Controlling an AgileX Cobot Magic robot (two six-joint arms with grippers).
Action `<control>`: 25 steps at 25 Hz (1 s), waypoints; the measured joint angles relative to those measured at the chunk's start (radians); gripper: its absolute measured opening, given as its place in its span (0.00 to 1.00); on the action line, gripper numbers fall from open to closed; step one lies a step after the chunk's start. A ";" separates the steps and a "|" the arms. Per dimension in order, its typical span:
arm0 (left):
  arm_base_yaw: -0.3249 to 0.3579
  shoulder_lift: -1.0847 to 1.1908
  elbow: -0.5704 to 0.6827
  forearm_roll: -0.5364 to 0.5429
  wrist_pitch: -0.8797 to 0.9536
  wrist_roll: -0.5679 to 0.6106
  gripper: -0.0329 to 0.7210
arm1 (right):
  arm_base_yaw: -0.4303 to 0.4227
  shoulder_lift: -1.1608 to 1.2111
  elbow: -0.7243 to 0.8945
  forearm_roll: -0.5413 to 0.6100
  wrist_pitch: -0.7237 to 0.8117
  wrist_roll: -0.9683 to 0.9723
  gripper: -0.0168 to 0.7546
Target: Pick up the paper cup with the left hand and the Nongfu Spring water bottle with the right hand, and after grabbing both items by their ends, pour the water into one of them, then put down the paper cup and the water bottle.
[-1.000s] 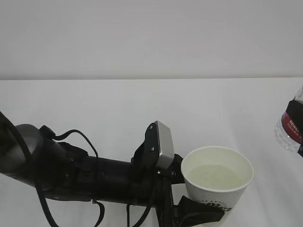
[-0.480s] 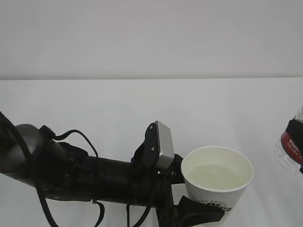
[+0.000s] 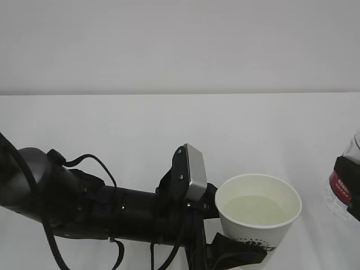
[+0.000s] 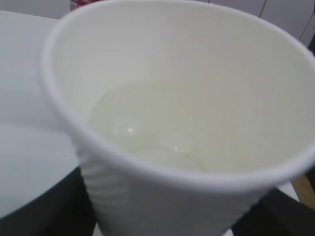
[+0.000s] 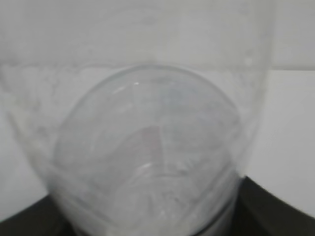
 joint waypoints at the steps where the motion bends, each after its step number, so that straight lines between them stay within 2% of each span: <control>1: 0.000 0.000 0.000 0.000 -0.002 0.000 0.76 | 0.000 0.036 0.000 0.000 -0.041 0.000 0.60; 6: 0.000 0.000 0.000 0.000 -0.017 0.000 0.76 | 0.000 0.224 -0.007 0.006 -0.228 -0.002 0.60; 12: 0.000 0.000 0.000 0.000 -0.019 0.000 0.76 | 0.000 0.377 -0.054 0.006 -0.240 -0.002 0.60; 25: 0.000 0.000 0.000 0.000 -0.019 0.000 0.76 | 0.000 0.395 -0.191 0.006 -0.246 -0.002 0.60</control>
